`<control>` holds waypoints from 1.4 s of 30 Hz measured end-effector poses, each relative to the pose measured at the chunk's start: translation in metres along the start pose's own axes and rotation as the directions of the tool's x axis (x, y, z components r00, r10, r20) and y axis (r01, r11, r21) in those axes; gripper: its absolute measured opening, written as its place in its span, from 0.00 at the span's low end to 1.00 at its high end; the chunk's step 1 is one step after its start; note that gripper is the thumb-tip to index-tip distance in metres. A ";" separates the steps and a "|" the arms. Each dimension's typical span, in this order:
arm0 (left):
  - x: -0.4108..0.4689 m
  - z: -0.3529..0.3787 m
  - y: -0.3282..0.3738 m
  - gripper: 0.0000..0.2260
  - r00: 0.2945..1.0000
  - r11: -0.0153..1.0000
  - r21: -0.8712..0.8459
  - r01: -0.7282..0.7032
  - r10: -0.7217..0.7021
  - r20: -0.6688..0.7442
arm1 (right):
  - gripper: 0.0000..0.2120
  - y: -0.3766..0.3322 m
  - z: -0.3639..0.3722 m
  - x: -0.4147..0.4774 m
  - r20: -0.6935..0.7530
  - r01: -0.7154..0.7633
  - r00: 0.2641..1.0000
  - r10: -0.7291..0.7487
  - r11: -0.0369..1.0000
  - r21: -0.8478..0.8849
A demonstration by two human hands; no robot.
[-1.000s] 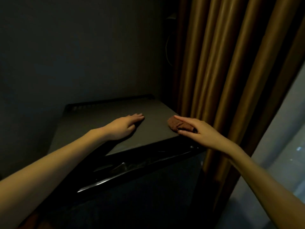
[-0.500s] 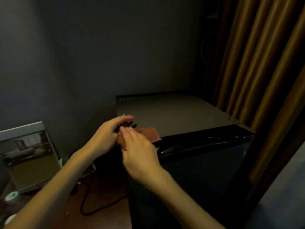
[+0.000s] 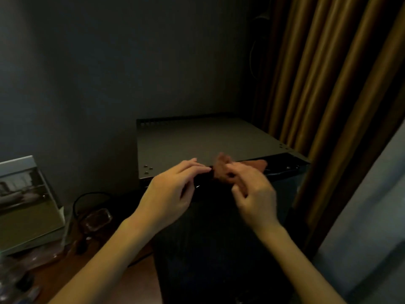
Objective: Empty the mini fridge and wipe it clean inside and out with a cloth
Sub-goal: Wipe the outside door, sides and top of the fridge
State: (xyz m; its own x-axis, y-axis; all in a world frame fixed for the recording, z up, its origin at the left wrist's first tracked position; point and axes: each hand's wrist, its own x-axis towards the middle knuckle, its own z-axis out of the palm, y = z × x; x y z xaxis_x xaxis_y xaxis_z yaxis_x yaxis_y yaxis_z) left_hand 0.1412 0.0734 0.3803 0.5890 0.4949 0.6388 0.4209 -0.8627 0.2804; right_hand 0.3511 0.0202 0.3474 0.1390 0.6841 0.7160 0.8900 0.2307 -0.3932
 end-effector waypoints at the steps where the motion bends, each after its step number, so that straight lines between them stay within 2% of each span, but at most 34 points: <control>1: 0.000 0.004 0.000 0.17 1.000 0.996 0.092 -0.020 0.020 -0.006 | 0.21 0.017 -0.009 0.002 -0.057 -0.068 0.996 0.067 0.997 -0.023; 3: -0.006 0.006 -0.002 0.17 0.998 0.968 0.250 -0.012 0.029 -0.064 | 0.19 0.044 -0.019 0.000 -0.155 -0.179 0.973 0.170 0.983 -0.042; 5: -0.016 0.005 -0.012 0.15 0.984 0.934 0.352 0.059 0.004 -0.176 | 0.22 0.050 -0.015 -0.004 -0.238 -0.245 0.943 0.232 0.969 -0.026; 7: -0.030 0.006 -0.020 0.14 0.950 0.926 0.339 0.168 -0.060 -0.308 | 0.21 0.034 0.003 -0.005 -0.311 -0.277 0.909 0.276 0.960 0.041; 8: -0.037 0.008 -0.023 0.16 0.924 0.936 0.271 0.226 -0.117 -0.365 | 0.20 0.019 0.014 -0.006 -0.327 -0.248 0.909 0.258 0.966 0.072; 11: -0.055 0.017 -0.026 0.20 0.832 0.950 -0.063 0.305 -0.298 -0.468 | 0.19 -0.045 0.051 -0.016 -0.248 -0.007 0.968 0.039 0.992 0.129; 13: -0.062 0.024 -0.027 0.23 0.807 0.931 -0.227 0.285 -0.361 -0.467 | 0.20 -0.093 0.073 -0.027 -0.142 0.133 0.983 -0.112 0.980 0.150; 14: -0.064 0.026 -0.027 0.22 0.794 0.917 -0.275 0.289 -0.390 -0.465 | 0.20 -0.113 0.082 -0.031 -0.103 0.154 0.985 -0.138 0.972 0.176; 17: -0.068 0.028 -0.026 0.18 0.728 0.871 -0.348 0.346 -0.483 -0.486 | 0.20 -0.133 0.092 -0.030 -0.059 0.188 0.982 -0.179 0.963 0.194; 20: -0.070 0.031 -0.025 0.21 0.741 0.892 -0.321 0.319 -0.446 -0.502 | 0.22 -0.093 0.081 -0.023 -0.004 0.356 0.934 -0.358 0.929 0.097; 22: -0.069 0.033 -0.025 0.25 0.752 0.904 -0.284 0.321 -0.425 -0.503 | 0.20 -0.050 0.068 -0.019 -0.076 0.411 0.910 -0.407 0.910 0.047; 25: -0.063 0.037 -0.021 0.28 0.736 0.907 -0.307 0.290 -0.416 -0.534 | 0.18 0.007 0.041 -0.010 -0.199 0.308 0.932 -0.304 0.951 -0.011; 28: -0.059 0.044 -0.020 0.27 0.693 0.897 -0.355 0.262 -0.431 -0.578 | 0.18 0.047 0.023 -0.001 -0.326 0.111 0.936 -0.130 0.991 -0.079; 31: -0.057 0.048 -0.019 0.27 0.659 0.884 -0.390 0.259 -0.457 -0.597 | 0.17 0.054 0.021 -0.001 -0.430 -0.119 0.898 0.095 0.993 -0.029; 33: -0.055 0.049 -0.015 0.27 0.644 0.869 -0.422 0.257 -0.480 -0.596 | 0.17 0.038 0.027 -0.003 -0.459 -0.196 0.868 0.187 0.980 0.028; 35: -0.054 0.052 -0.013 0.29 0.619 0.855 -0.446 0.262 -0.504 -0.602 | 0.17 0.010 0.035 -0.007 -0.417 -0.128 0.899 0.136 0.991 0.048; 37: -0.054 0.053 -0.008 0.31 0.598 0.841 -0.463 0.280 -0.530 -0.601 | 0.19 -0.026 0.048 -0.012 -0.308 0.008 0.951 0.015 0.997 0.074; 39: -0.057 0.055 -0.010 0.32 0.605 0.815 -0.506 0.281 -0.560 -0.566 | 0.22 -0.071 0.063 -0.020 -0.109 0.136 0.986 -0.125 0.986 0.094; 42: -0.068 0.049 -0.013 0.37 0.573 0.692 -0.662 0.289 -0.679 -0.459 | 0.25 -0.129 0.068 -0.023 0.185 0.218 0.944 -0.272 0.939 0.267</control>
State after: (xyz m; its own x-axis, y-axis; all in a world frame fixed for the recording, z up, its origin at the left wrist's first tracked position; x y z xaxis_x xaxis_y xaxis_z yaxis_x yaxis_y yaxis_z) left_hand 0.1303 0.0559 0.2982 -0.2644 0.8219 0.5046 0.0047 -0.5221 0.8529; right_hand 0.2036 0.0216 0.3431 -0.1912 0.7116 0.6760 0.7502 0.5501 -0.3669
